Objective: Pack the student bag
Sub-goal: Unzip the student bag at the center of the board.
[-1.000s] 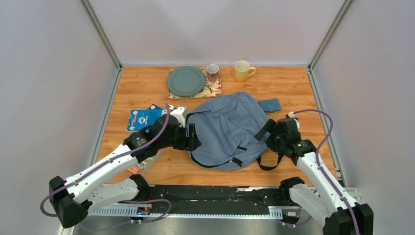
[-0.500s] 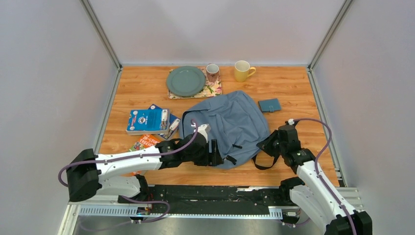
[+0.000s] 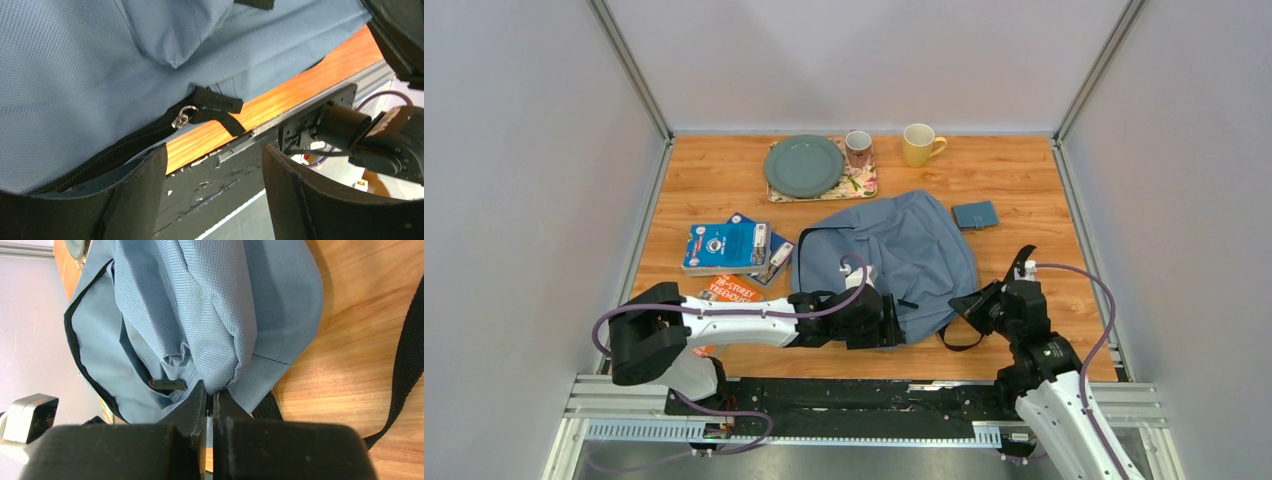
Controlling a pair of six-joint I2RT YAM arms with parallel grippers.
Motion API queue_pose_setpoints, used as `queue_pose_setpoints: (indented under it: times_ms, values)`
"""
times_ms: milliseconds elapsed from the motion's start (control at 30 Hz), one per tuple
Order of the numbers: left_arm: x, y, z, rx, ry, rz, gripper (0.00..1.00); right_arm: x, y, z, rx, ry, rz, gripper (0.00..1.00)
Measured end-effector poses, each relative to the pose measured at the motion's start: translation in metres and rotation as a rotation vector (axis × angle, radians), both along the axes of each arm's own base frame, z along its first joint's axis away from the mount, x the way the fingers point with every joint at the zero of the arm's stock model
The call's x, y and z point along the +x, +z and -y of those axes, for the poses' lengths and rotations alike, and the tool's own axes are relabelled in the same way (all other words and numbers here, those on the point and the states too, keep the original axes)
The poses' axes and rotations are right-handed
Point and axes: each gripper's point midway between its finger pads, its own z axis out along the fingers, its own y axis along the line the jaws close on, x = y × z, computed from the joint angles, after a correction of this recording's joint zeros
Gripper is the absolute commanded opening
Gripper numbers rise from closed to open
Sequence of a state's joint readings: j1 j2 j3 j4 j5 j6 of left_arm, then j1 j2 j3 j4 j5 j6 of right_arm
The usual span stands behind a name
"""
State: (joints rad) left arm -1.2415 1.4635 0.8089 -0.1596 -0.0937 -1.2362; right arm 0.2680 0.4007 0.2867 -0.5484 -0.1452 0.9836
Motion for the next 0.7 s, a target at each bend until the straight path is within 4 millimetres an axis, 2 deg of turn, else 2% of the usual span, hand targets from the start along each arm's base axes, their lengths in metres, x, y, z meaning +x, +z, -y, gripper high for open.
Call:
queue_pose_setpoints:
  times_ms: [167, 267, 433, 633, 667, 700]
  values:
    - [0.005, -0.01, 0.004, 0.006, 0.056, -0.017, 0.77, -0.005, -0.001, 0.0, 0.001, 0.007, -0.008, 0.0]
    - [0.009, -0.013, 0.005, 0.008, 0.087, -0.018, 0.72, -0.008, -0.001, 0.001, -0.001, 0.011, -0.006, 0.0]
    - [0.013, -0.019, 0.006, 0.024, 0.12, -0.015, 0.54, -0.012, -0.001, 0.002, -0.007, 0.015, -0.004, 0.0]
    - [0.016, -0.029, 0.007, 0.055, 0.137, -0.015, 0.4, -0.015, 0.0, 0.003, -0.009, 0.015, 0.006, 0.0]
    - [0.017, -0.03, 0.007, 0.057, 0.138, -0.013, 0.36, -0.016, 0.0, 0.004, -0.01, 0.016, 0.009, 0.0]
    - [0.017, -0.03, 0.006, 0.06, 0.139, -0.012, 0.27, -0.016, 0.0, 0.004, -0.012, 0.017, 0.011, 0.0]
